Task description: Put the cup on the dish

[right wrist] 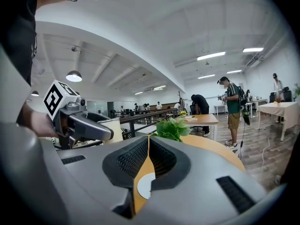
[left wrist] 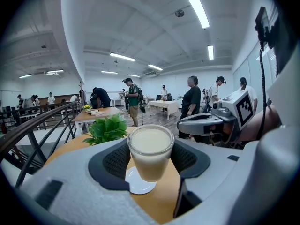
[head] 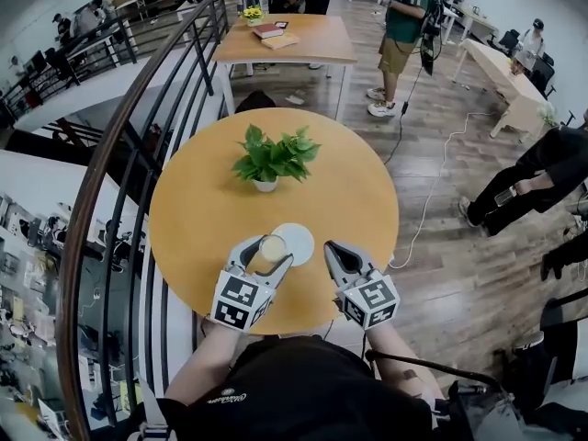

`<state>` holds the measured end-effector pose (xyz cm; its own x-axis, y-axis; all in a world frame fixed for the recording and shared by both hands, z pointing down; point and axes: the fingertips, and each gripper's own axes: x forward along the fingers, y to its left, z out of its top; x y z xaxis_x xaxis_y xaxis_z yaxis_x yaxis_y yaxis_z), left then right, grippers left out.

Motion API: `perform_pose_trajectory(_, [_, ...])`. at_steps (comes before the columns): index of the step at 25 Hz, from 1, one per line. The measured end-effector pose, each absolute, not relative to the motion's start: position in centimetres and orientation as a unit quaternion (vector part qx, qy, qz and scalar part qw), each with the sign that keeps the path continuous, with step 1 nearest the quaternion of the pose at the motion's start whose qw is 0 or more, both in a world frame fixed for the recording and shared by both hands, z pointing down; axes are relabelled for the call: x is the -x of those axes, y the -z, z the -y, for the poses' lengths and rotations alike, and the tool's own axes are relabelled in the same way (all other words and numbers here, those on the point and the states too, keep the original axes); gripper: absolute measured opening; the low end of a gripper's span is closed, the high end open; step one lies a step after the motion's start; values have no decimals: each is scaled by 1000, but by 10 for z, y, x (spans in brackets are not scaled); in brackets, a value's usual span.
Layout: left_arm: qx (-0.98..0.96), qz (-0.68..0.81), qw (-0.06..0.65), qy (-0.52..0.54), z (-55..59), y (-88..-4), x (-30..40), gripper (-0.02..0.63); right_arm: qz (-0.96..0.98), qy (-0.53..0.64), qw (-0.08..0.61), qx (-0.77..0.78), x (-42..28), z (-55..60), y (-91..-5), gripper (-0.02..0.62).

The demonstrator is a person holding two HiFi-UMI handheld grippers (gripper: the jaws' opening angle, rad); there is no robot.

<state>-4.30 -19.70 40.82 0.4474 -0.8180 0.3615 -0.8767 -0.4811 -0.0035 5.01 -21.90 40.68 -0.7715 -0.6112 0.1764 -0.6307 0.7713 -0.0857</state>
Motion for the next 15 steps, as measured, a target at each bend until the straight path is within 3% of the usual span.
perform_pose_trajectory(15, [-846, 493, 104, -176, 196, -427, 72, 267, 932, -85, 87, -341, -25, 213, -424, -3])
